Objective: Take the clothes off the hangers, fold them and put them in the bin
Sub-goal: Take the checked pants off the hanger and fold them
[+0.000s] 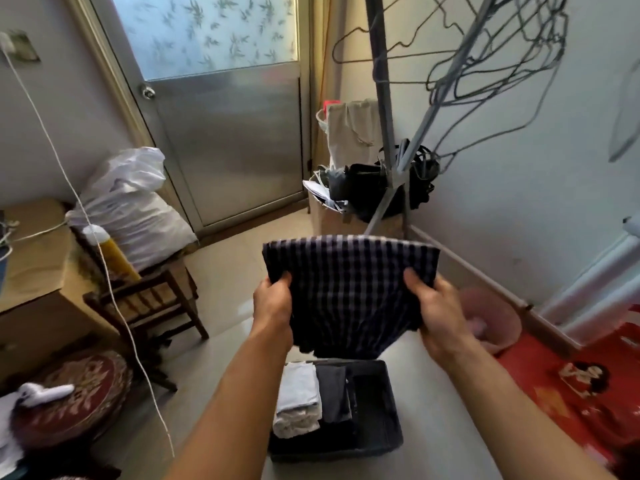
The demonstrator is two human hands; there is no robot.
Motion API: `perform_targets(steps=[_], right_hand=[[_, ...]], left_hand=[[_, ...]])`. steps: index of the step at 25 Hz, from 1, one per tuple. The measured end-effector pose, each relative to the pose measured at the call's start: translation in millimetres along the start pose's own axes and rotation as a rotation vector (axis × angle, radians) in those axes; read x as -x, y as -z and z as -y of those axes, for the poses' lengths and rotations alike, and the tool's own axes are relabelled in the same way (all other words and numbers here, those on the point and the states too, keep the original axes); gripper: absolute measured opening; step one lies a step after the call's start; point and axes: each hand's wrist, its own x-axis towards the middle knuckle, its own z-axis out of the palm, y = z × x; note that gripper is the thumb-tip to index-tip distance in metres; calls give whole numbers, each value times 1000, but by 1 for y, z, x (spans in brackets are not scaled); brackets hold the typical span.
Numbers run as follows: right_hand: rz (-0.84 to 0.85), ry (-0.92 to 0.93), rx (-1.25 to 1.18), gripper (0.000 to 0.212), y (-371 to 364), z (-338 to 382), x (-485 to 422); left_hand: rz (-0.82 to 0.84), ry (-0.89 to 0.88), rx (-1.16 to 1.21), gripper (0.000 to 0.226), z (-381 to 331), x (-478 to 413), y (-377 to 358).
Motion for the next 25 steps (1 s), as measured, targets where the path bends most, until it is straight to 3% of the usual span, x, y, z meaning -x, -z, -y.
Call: perform_targets(steps=[4, 7, 11, 16, 21, 25], right_hand=[[-92, -1, 76, 17, -33, -29, -29], [-279, 130, 232, 13, -55, -47, -45], [-363, 151, 330, 19, -64, -70, -61], [-322, 115, 392, 20, -76, -105, -73], [-312, -50, 372, 30, -79, -162, -108], [-247, -137, 332, 24, -86, -217, -153]], left_hand=[[-379, -43, -59, 34, 20, -30, -19], [-485, -235, -259, 35, 30, -45, -19], [-427, -399, -366, 34, 46, -80, 2], [-346, -310, -275, 30, 67, -119, 39], [-311, -212, -341, 32, 102, -165, 60], [-276, -195, -378, 31, 126, -220, 70]])
